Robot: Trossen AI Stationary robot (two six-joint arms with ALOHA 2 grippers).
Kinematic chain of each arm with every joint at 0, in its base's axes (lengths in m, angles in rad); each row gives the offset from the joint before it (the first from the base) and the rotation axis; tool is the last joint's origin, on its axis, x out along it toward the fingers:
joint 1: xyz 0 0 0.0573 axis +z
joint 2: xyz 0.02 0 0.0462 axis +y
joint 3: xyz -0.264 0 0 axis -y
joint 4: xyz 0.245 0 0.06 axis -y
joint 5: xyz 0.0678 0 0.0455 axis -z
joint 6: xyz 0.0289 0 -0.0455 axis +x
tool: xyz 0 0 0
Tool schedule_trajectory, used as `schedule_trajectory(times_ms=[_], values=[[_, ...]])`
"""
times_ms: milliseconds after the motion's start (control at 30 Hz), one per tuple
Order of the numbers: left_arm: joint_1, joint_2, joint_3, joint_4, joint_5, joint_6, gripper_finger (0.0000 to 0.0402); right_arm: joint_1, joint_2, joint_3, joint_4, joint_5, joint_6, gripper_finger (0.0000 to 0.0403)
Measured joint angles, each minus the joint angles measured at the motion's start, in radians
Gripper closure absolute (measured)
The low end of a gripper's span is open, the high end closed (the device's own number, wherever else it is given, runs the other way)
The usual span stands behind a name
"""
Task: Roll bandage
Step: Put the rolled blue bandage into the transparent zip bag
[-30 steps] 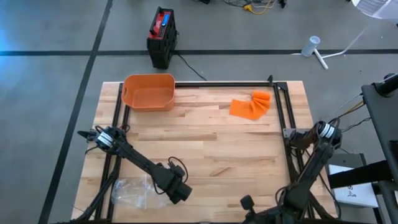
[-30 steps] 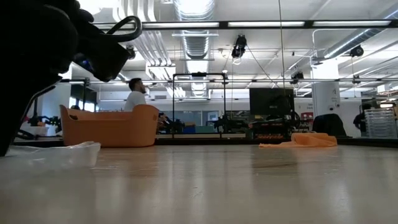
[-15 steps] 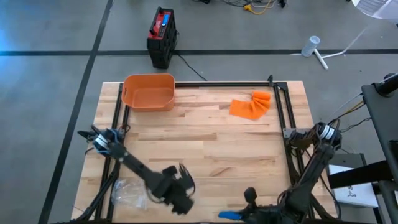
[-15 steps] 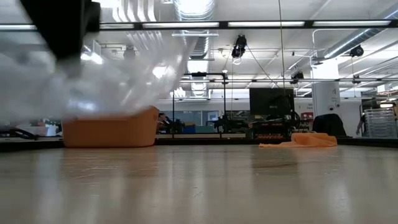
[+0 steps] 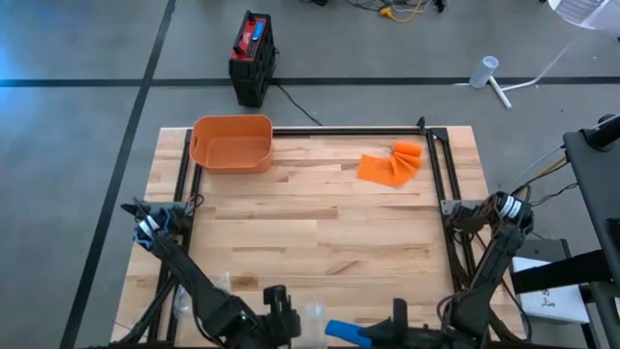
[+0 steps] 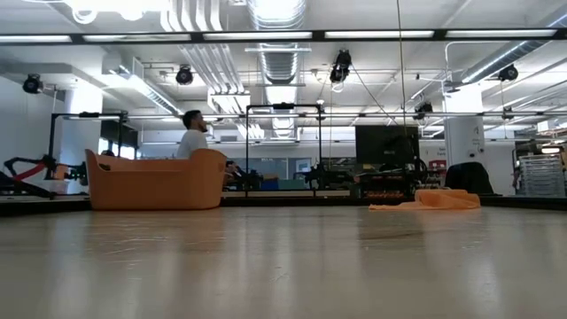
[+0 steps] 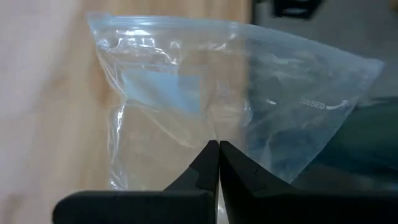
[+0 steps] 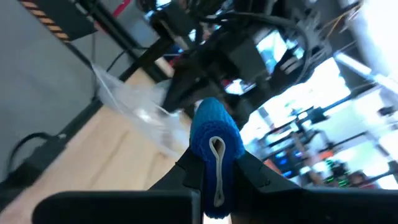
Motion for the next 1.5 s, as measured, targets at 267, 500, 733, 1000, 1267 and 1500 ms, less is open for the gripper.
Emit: schedule_trajectory(times_ms=[267, 500, 733, 1000, 1267, 1500], values=[[0.025, -0.063, -0.005, 0.156, 0.087, 0.149, 0.0401, 0.000, 0.000, 0.000, 0.124, 0.011, -0.176, 0.0377], [0.089, -0.092, -0.019, 0.140, 0.182, 0.203, 0.0401, -0.016, 0.000, 0.000, 0.143, -0.046, -0.251, 0.0377], [0.154, -0.161, -0.079, 0.174, 0.272, 0.292, 0.0401, 0.013, 0.000, 0.000, 0.098, 0.066, -0.314, 0.0377], [0.226, -0.313, -0.342, 0.519, 0.402, 0.399, 0.0401, -0.013, -0.003, 0.000, -0.096, 0.140, -0.273, 0.0377], [0.278, -0.565, -0.792, 0.932, 0.397, 0.387, 0.0401, -0.033, -0.038, 0.000, -0.212, 0.143, -0.262, 0.0377], [0.316, -0.719, -1.109, 1.334, 0.390, 0.403, 0.0401, -0.120, -0.084, -0.002, -0.390, 0.024, -0.102, 0.0377]])
